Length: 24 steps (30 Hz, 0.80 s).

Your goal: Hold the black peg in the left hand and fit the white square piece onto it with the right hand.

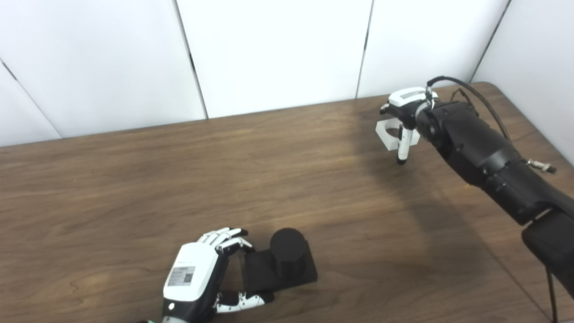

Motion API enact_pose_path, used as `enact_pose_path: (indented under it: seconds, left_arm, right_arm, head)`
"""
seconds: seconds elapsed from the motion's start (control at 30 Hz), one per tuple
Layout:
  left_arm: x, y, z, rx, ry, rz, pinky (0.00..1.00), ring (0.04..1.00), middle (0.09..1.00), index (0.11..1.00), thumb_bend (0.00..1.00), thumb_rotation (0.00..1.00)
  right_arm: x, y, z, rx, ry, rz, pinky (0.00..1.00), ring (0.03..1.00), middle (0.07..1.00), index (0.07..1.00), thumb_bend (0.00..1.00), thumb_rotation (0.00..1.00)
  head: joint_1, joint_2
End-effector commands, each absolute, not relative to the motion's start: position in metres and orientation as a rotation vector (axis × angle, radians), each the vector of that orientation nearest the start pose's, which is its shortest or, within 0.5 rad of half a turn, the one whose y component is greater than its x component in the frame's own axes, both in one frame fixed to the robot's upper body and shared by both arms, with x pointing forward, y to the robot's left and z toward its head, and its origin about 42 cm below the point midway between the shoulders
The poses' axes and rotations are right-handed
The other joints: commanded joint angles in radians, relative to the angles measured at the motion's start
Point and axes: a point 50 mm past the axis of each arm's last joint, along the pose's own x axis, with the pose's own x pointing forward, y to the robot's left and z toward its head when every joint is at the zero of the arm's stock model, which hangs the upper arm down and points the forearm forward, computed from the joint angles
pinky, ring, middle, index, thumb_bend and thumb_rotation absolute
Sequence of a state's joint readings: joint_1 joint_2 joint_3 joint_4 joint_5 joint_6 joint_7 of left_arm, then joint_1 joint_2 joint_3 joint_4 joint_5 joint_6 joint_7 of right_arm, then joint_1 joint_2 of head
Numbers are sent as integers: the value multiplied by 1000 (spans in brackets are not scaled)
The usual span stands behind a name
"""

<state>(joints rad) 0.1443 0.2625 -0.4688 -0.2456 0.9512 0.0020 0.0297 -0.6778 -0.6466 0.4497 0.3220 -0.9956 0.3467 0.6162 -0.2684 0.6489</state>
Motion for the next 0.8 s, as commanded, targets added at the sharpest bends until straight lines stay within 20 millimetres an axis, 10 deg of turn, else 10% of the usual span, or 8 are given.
enact_pose_path:
  seconds: [0.0, 0.77]
  left_arm:
    - [190, 172, 84, 1180, -140, -501, 809, 826, 800, 487, 518, 47]
    - [190, 176, 90, 1181, -136, -497, 806, 823, 799, 487, 518, 46]
  right_arm:
    - [473, -347, 271, -1734, 366, 165, 1000, 1000, 998, 912, 903, 183]
    - [461, -365, 269, -1783, 312, 149, 931, 937, 885, 728, 814, 140]
  head:
    - [0, 3]
    - [-3, 22]
